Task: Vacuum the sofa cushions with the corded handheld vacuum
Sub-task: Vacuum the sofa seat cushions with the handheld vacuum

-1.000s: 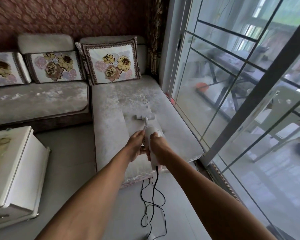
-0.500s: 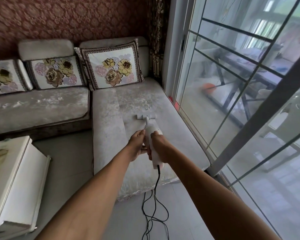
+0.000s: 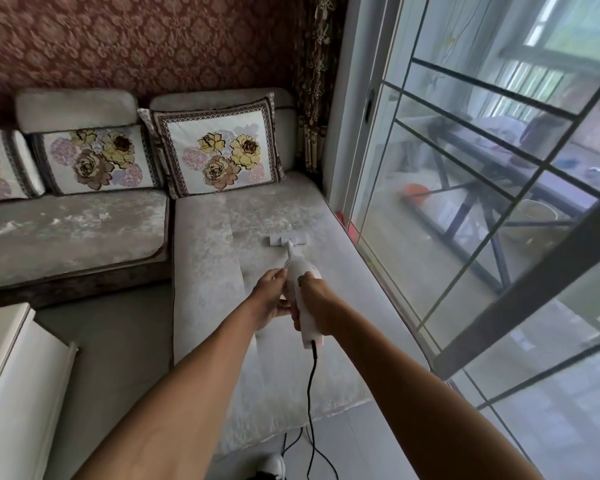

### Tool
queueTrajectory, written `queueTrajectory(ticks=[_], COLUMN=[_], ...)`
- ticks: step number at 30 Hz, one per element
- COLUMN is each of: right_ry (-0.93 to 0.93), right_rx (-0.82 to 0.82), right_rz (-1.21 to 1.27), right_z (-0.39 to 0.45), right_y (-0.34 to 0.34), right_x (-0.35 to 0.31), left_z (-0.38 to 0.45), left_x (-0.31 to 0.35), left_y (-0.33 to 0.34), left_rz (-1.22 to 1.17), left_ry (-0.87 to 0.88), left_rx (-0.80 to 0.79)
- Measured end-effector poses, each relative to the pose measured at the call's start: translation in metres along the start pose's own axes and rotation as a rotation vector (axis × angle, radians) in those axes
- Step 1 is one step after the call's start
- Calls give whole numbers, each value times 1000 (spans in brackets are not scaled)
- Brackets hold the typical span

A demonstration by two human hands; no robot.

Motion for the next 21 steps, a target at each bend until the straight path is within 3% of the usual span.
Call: queueTrajectory(ticks=[6, 21], right_ry=[105, 86], right_rx=[58, 36], right_rz=[124, 136], right_z=[51, 163], right_y=[12, 36], right_x=[-54, -156], left_z=[70, 206], left_x=[37, 100], left_y=[-25, -64], left_rz=[-49, -57], left_ry=[-45, -87], left_rx=[-24, -42])
Point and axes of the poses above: each hand's wrist, its own z-axis towards the middle knuckle, its own y-axis out of the palm, x = y × z, the point moved 7 cm from there along z, towards the middle knuckle, and after that the axes turned 2 degrees about y, right-handed, at the moved point
